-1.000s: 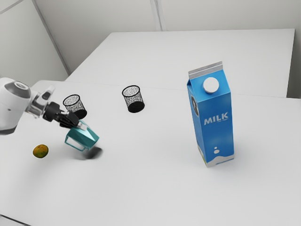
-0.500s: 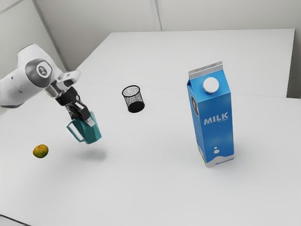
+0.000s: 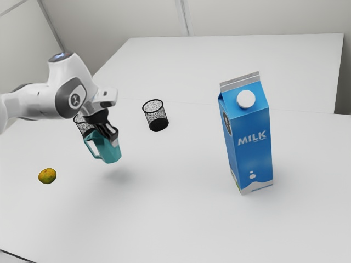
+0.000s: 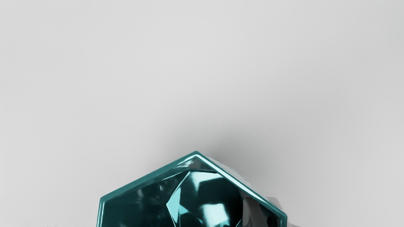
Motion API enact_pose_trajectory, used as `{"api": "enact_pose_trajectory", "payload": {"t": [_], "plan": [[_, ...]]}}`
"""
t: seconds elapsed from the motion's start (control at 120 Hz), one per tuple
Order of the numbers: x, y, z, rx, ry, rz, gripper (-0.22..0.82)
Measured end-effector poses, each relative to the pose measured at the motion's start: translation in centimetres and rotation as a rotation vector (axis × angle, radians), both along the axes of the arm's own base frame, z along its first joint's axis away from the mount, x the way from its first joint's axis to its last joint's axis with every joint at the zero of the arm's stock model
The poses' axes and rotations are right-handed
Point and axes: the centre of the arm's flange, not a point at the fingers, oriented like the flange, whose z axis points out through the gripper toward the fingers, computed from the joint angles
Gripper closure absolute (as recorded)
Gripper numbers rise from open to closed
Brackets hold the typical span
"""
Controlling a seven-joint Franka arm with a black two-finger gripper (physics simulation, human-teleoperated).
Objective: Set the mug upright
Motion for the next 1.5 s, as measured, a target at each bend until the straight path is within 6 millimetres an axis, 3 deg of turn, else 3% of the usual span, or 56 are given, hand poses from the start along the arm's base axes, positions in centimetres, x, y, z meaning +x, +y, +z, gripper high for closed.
{"api": "enact_pose_trajectory", "payload": {"t": [0.275, 0.55, 1.5], "plan": [[-1.3, -2.7, -2.1, 0.038, -0.073, 0.064, 0.79], [-2.8, -3.5, -5.7, 0.03, -0.118, 0.145, 0.79], [-2.4, -4.3, -8.9, -0.007, -0.149, 0.29, 0.79]]}}
